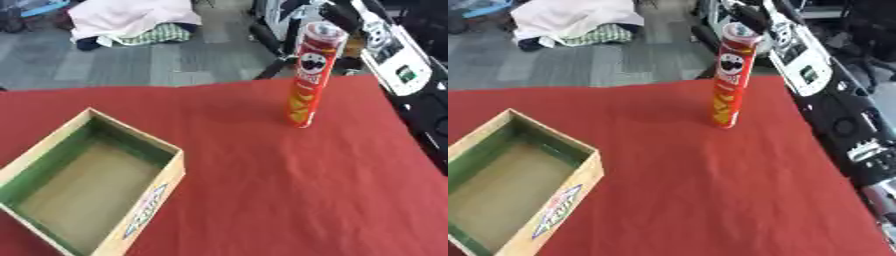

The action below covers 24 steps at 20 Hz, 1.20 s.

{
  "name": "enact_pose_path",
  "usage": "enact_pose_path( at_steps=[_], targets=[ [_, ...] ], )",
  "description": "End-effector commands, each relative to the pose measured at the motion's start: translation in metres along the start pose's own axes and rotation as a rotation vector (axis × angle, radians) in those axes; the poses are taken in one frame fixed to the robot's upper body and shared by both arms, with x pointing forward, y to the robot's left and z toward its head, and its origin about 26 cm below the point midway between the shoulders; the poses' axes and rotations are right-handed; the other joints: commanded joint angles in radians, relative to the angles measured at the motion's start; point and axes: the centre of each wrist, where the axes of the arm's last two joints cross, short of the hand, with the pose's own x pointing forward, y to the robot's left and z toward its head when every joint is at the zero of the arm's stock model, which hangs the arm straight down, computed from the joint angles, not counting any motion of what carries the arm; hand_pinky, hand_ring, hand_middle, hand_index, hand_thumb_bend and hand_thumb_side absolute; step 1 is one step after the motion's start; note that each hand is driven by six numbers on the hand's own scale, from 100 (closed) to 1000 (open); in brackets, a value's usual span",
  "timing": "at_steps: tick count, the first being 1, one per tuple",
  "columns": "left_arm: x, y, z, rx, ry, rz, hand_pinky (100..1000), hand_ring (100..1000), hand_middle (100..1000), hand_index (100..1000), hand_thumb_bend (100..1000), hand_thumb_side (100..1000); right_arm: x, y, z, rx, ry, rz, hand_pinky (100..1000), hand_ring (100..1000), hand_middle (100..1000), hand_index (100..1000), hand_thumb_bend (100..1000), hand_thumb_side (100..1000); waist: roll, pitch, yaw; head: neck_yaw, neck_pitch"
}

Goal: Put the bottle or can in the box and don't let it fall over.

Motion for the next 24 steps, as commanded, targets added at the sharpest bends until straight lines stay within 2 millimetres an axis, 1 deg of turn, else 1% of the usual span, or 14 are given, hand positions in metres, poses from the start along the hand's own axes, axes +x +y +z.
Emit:
enact_pose_path(
  at_steps=[1,7,16,24],
  targets=[
    [0.0081,0.0019,-0.0053,-0.006,-0.037,-0.001,829,837,826,688,591,426,0.0095,-0.0167,-0.0013,-0.039,-0.025,0.019,854,919,878,864,477,932,0.001,-0.012,-0.001,-0.003,-0.006],
    [0.0079,0.0017,-0.0050,-0.004,-0.036,0.001,829,837,826,688,591,426,0.0108,-0.0148,-0.0020,-0.030,-0.026,0.033,857,919,879,864,496,907,0.001,-0.010,-0.001,-0.005,-0.006],
    [0.0076,0.0017,-0.0047,-0.003,-0.034,0.002,829,837,826,688,589,426,0.0140,-0.0135,-0.0026,-0.010,-0.037,0.046,858,920,880,864,511,904,-0.001,-0.006,-0.001,-0.006,-0.007],
    [0.0072,0.0019,-0.0043,-0.002,-0.032,0.002,830,837,826,688,588,427,0.0190,-0.0208,-0.0004,-0.027,-0.056,0.064,866,919,878,863,518,884,-0.003,-0.003,-0.005,-0.007,0.001]
  ],
)
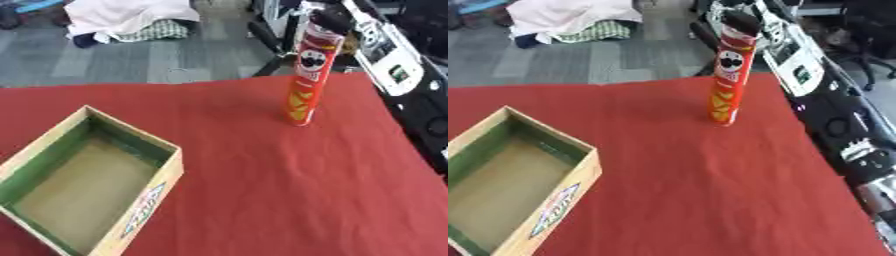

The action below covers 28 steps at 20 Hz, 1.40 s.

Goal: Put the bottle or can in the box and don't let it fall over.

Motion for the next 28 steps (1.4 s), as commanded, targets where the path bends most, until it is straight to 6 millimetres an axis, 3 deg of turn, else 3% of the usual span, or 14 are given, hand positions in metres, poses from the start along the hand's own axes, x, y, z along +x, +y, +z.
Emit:
enact_pose_path(
  at_steps=[1,8,28],
  targets=[
    [0.0072,0.0017,-0.0043,-0.001,-0.031,0.001,830,837,826,688,588,427,0.0091,-0.0220,-0.0003,-0.043,-0.029,0.026,870,920,878,864,521,885,-0.001,-0.010,-0.002,-0.003,0.000],
    [0.0070,0.0019,-0.0041,0.002,-0.030,0.003,830,837,826,688,589,427,0.0082,-0.0186,-0.0005,-0.028,-0.033,0.053,902,940,890,865,544,890,0.001,-0.005,0.001,-0.005,-0.005],
    [0.0061,0.0018,-0.0029,-0.003,-0.023,0.004,831,838,828,688,586,429,0.0039,-0.0163,-0.0063,-0.031,-0.001,0.054,884,934,889,865,552,897,0.010,0.009,0.006,-0.017,-0.019]
  ],
)
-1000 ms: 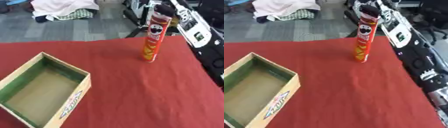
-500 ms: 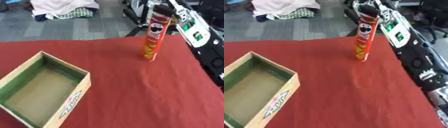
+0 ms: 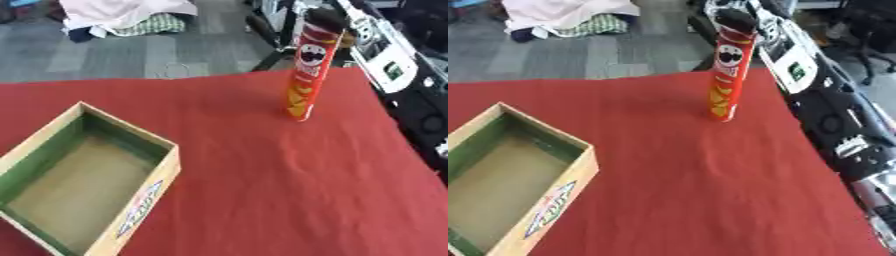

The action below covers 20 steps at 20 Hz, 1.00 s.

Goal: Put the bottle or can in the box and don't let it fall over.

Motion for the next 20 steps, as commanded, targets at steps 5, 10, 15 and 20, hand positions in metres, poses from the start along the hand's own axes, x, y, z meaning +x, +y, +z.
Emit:
enact_pose_path(
  at_steps=[5,10,15,20],
  targets=[
    [0.0068,0.0027,-0.0039,-0.005,-0.028,-0.004,831,838,828,688,586,429,0.0006,-0.0143,-0.0039,-0.032,0.015,0.007,877,927,889,865,545,899,0.007,-0.012,0.003,-0.006,-0.030],
    [0.0064,0.0030,-0.0035,-0.003,-0.027,-0.004,832,839,828,688,586,428,-0.0023,-0.0119,-0.0045,-0.015,0.021,0.004,867,921,889,865,544,895,0.007,-0.011,0.005,-0.002,-0.037],
    [0.0067,0.0029,-0.0039,-0.003,-0.029,-0.004,832,839,828,688,585,428,-0.0019,-0.0114,-0.0047,-0.009,0.023,0.009,858,917,888,865,548,880,0.005,-0.010,0.009,-0.001,-0.037],
    [0.0069,0.0028,-0.0041,-0.003,-0.030,-0.003,832,839,828,688,585,429,-0.0022,-0.0100,-0.0051,-0.003,0.027,0.017,854,916,887,865,551,856,0.003,-0.007,0.012,-0.001,-0.037]
  ],
)
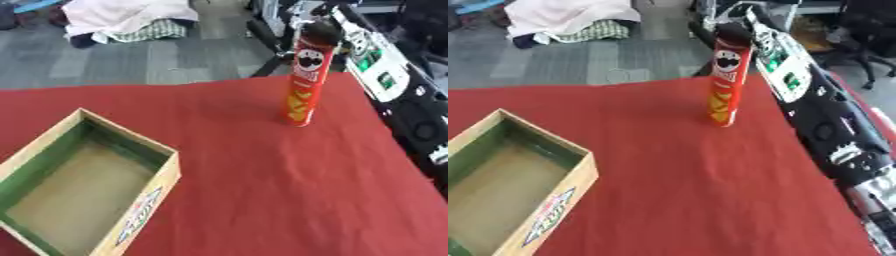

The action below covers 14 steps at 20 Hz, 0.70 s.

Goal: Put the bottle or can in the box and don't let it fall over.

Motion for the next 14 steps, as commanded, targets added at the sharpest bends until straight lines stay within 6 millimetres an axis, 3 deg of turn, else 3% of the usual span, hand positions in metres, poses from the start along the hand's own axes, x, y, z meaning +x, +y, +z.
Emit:
enact_pose_path(
  at_steps=[1,5,6,10,14],
  targets=[
    [0.0070,0.0028,-0.0042,-0.002,-0.030,-0.004,832,839,828,687,584,429,0.0025,-0.0132,-0.0016,-0.026,-0.005,0.009,853,916,887,865,551,854,0.000,-0.011,0.003,0.002,-0.011],
    [0.0070,0.0028,-0.0043,0.000,-0.030,-0.003,832,839,828,687,584,429,0.0036,-0.0143,-0.0014,-0.028,-0.007,0.019,832,907,880,859,538,725,-0.001,-0.009,0.003,0.003,-0.006],
    [0.0071,0.0028,-0.0043,0.000,-0.030,-0.002,832,840,828,687,583,429,0.0038,-0.0146,-0.0014,-0.029,-0.007,0.022,818,901,875,855,539,644,-0.002,-0.009,0.003,0.003,-0.005],
    [0.0072,0.0028,-0.0046,0.000,-0.031,-0.003,833,840,829,687,582,430,0.0036,-0.0159,-0.0010,-0.021,-0.006,0.047,765,889,870,850,539,500,-0.004,-0.008,0.002,0.005,0.000],
    [0.0072,0.0029,-0.0046,0.001,-0.032,-0.003,833,841,829,687,582,431,0.0035,-0.0168,-0.0008,0.003,-0.006,0.063,720,865,864,842,538,442,-0.006,-0.008,0.001,0.005,0.002]
  ],
)
